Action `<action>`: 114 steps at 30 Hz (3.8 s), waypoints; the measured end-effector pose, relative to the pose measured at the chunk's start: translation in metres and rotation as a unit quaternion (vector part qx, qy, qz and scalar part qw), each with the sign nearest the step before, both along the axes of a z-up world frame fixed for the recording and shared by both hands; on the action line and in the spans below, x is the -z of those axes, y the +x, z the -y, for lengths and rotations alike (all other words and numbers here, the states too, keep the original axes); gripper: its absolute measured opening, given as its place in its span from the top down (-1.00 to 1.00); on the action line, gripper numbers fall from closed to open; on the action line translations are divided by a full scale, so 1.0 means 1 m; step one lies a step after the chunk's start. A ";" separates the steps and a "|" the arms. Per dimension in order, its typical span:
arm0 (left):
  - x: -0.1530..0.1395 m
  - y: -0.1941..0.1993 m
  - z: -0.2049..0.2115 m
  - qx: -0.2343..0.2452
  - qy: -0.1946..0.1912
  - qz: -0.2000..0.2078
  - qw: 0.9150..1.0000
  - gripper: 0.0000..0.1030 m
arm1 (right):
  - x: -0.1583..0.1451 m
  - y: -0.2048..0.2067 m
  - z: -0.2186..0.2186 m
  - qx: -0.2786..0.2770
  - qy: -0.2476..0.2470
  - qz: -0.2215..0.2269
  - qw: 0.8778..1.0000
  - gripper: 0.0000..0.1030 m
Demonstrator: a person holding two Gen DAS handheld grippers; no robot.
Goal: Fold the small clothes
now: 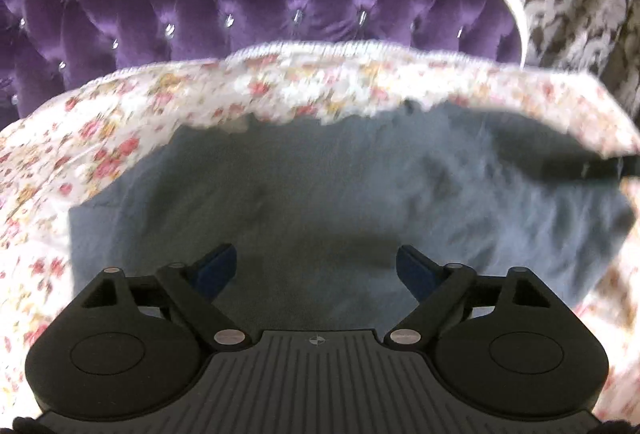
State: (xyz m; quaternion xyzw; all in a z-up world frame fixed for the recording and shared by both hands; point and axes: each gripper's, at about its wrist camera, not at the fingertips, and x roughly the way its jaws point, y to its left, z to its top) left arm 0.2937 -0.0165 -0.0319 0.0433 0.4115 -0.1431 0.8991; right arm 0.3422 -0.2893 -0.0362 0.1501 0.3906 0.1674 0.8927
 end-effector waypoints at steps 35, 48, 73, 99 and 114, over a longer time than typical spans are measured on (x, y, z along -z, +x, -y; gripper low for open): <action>0.008 -0.056 -0.226 -0.172 -0.130 0.024 0.976 -0.67 | -0.011 -0.019 -0.288 -0.257 -0.080 0.056 0.961 -0.05; -0.036 -0.043 -0.201 -0.121 -0.098 0.066 0.986 -0.68 | -0.047 -0.070 -0.227 -0.229 -0.024 0.156 0.961 -0.12; 0.012 0.070 -0.124 -0.130 0.058 0.030 0.989 -0.68 | 0.017 -0.082 -0.163 -0.153 -0.031 0.133 0.979 -0.13; 0.017 0.064 -0.150 -0.088 -0.111 -0.055 0.988 -0.11 | 0.009 -0.127 -0.286 -0.273 -0.234 0.279 0.890 0.73; -0.003 0.035 -0.162 -0.112 -0.060 0.012 0.992 -0.10 | 0.034 -0.138 -0.297 -0.310 -0.218 0.267 0.886 -0.17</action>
